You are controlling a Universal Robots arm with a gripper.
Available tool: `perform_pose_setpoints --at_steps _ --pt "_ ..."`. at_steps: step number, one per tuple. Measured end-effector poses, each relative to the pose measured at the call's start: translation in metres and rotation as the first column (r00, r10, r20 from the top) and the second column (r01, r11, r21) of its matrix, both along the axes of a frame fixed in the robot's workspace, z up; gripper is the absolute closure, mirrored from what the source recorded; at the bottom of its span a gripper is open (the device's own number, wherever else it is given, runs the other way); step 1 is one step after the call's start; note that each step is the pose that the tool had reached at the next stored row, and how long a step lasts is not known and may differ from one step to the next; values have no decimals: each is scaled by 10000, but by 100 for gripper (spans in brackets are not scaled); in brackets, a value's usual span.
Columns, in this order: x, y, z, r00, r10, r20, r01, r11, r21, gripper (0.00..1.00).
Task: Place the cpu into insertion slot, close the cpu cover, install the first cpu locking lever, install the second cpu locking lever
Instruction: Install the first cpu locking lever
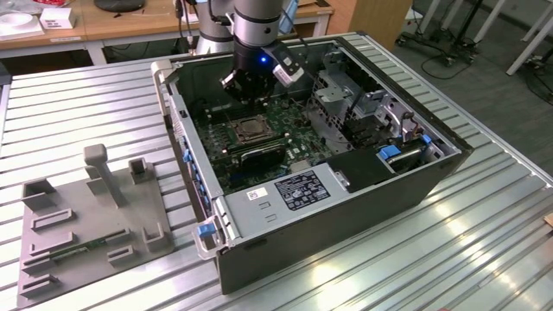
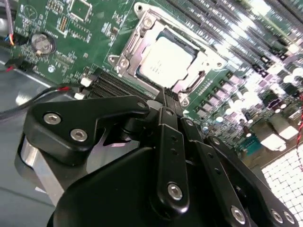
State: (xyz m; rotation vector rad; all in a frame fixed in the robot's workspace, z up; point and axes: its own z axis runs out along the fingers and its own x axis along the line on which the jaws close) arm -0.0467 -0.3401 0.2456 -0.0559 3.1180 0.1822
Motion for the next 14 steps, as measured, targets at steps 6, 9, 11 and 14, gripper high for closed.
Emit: perform_pose_setpoints --at_steps 6,9,11,14 --pt "-4 0 0 10000 0 1 0 10000 4 89" --pt "-49 -1 0 10000 1 40 -1 10000 5 89" --pt "-107 0 0 9999 0 104 0 10000 5 89" --pt "-205 0 0 9998 0 213 0 10000 4 89"
